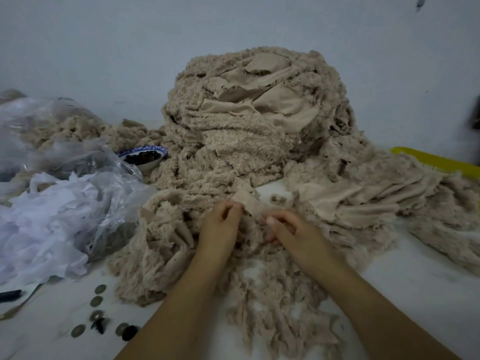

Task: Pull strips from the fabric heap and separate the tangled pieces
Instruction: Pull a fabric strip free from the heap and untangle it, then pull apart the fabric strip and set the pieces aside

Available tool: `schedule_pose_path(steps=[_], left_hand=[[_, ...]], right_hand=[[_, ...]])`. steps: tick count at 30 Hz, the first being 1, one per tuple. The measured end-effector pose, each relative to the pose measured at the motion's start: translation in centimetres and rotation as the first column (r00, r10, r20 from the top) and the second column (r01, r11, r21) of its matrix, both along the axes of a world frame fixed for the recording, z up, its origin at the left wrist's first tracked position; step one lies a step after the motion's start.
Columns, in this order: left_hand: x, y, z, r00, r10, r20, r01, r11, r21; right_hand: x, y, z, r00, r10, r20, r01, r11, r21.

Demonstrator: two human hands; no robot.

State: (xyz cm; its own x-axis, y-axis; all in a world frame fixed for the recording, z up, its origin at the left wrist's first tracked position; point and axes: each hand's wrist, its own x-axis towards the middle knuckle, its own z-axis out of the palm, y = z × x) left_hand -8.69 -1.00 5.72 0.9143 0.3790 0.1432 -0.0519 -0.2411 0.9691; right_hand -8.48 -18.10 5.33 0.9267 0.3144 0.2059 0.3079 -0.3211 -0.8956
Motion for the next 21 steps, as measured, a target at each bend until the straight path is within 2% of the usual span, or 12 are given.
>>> schedule_pose_path(steps=[3,5,8,10,12,16,18,21], left_hand=[[0.2,-0.2,-0.4,0.993,-0.107,-0.044,0.114,0.965,0.237],[0.3,-0.4,-0.5,0.988,-0.141,-0.07,0.156,0.932,0.328],[0.3,-0.5,-0.7,0.987,-0.141,-0.076,0.159,0.913,0.375],[0.3,-0.4,-0.8,0.987,-0.14,-0.076,0.159,0.913,0.376],[0.2,-0.5,-0.9,0.987,-0.146,-0.061,0.158,0.914,0.373],[-0.2,-1.0,-0.7,0.986,-0.136,0.091,0.082,0.892,0.445],[-0.3,-1.4,-0.6,0.972,-0.165,0.166,0.049,0.836,0.546],[-0.3,-1.9,-0.9,0.963,-0.253,0.09,0.12,0.705,0.699]], right_hand=[[0.0,0.3,-0.2,0.999,0.024,0.028,-0.02,0.993,-0.114],[0.2,0.4,-0.4,0.997,0.013,0.075,0.0,0.985,-0.172],[0.6,0.3,-0.1,0.954,-0.121,0.276,0.184,0.959,-0.215],[0.7,-0.2,0.3,0.867,-0.243,0.434,0.376,0.891,-0.253],[0.9,-0.7,0.6,0.821,-0.294,0.489,0.495,0.794,-0.352],[0.9,-1.2,-0.4,0.911,-0.189,0.366,0.398,0.639,-0.658],[0.9,-1.2,-0.8,0.909,-0.199,0.366,0.41,0.579,-0.705],[0.7,-1.0,-0.5,0.853,-0.234,0.467,0.519,0.492,-0.7]])
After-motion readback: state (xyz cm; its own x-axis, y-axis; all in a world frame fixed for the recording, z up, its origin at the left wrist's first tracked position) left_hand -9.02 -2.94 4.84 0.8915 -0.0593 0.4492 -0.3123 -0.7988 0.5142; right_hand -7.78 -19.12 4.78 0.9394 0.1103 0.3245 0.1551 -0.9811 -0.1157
